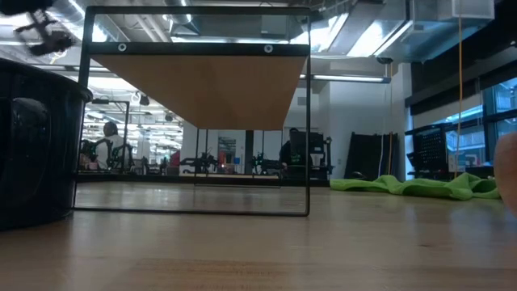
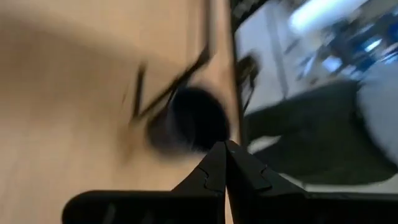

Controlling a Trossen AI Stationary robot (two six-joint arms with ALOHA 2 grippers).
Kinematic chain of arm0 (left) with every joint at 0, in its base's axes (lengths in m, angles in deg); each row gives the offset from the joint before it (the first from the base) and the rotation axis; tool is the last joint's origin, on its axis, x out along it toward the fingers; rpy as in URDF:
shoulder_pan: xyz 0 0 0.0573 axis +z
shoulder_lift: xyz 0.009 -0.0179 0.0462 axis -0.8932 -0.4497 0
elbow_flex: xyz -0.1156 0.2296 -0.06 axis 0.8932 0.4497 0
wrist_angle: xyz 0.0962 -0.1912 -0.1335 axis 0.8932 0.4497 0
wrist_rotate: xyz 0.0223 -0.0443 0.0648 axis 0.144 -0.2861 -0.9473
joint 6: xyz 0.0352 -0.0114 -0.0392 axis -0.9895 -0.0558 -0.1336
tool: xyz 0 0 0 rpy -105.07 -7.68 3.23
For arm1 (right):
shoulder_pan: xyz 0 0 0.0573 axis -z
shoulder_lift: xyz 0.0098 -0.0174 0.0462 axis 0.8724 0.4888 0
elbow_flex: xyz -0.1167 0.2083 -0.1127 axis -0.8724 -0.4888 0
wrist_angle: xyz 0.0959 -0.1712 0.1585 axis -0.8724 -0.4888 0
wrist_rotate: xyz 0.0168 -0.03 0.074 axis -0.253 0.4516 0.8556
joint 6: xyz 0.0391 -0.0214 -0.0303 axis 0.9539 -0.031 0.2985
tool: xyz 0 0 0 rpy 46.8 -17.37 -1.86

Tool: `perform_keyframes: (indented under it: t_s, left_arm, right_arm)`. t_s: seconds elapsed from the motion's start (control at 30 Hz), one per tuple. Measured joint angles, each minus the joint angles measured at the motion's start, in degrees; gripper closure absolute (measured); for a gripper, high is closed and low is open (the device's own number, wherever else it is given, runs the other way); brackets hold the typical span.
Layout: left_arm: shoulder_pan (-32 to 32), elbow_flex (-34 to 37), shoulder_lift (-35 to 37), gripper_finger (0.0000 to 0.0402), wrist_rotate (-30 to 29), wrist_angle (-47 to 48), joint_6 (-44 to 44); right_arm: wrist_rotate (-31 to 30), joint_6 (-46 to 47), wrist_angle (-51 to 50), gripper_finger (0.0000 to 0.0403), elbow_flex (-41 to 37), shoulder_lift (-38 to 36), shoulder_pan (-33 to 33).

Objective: Stack small to large cups/mugs on shelf
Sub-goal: Put the blue mug on the shelf

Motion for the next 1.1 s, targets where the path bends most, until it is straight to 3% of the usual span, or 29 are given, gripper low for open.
perform_keyframes:
  t_s: [0.13, 0.23, 0.47, 0.6, 0.73, 1.1]
  left_arm:
    - [-1.55, 0.04, 0.14, 0.0401, -0.38, 9.03, 0.77]
    - [-2.1, 0.04, -1.37, 0.0401, -2.97, 7.8, 0.85]
    - [-3.3, 1.3, -7.31, 0.0401, -5.87, 6.72, 3.06]
    - [-6.12, 6.31, -9.11, 0.0401, -5.38, -1.11, 6.74]
    - [-9.97, 10.27, -9.25, 0.0398, -9.54, -13.17, 10.83]
    - [-15.6, 11.5, -9.66, 0.0308, -19.7, -14.37, 19.85]
  right_arm:
    - [-7.39, -0.08, -6.46, 0.014, 4.11, 2.17, -0.36]
    - [-12.39, 0.56, -8.89, 0.014, 5.33, 2.88, -0.37]
    - [-14.24, 1.82, -8.92, 0.014, 5.37, 2.85, -0.39]
    - [-15.89, 3.68, -9.98, 0.014, 5.37, 2.84, -0.37]
    - [-16.86, 5.8, -11.81, 0.014, 5.37, 2.85, -0.37]
    - [-16.86, 7.79, -14.46, 0.014, 5.37, 2.82, -0.37]
